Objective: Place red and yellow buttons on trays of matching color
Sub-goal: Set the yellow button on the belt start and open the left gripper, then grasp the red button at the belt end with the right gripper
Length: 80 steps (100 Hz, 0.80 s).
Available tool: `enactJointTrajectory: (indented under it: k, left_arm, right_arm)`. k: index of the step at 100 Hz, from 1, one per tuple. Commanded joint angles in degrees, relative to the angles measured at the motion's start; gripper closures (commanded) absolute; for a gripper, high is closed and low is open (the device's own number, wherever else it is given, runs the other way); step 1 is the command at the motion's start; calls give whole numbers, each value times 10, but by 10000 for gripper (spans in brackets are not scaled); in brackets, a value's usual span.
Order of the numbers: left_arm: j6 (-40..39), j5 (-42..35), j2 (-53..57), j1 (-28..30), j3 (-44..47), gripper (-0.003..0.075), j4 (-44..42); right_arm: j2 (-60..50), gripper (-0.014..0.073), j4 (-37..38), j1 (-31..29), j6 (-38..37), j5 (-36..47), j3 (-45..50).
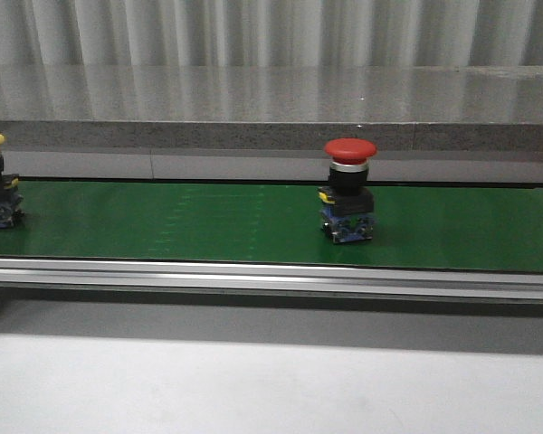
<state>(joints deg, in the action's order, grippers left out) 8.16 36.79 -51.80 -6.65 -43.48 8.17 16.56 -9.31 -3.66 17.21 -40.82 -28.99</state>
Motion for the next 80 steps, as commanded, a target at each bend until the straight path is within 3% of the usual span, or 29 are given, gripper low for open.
enactJointTrajectory:
  k: [1,28,44,51,58,75,80]
  left_arm:
    - [1,-41,60,-6,12,741,11]
    - [1,-33,215,-6,97,741,25]
    - [1,-23,249,-6,110,741,28]
    - [1,-22,251,-6,111,741,28]
    - [1,-22,251,-6,111,741,28]
    - [1,-24,251,-6,111,741,28]
    - [1,-24,251,-6,111,741,28]
  right_arm:
    - [4,660,-2,1,4,43,-12]
    - [15,658,-5,1,3,29,-21]
    - [68,652,-5,31,3,3,-58]
    - [106,608,-5,46,1,-12,-83]
    - [147,508,-5,59,-3,-31,-111]
    - [251,78,-22,82,-3,-64,-179]
    - [280,-10,-33,85,-3,-64,-198]
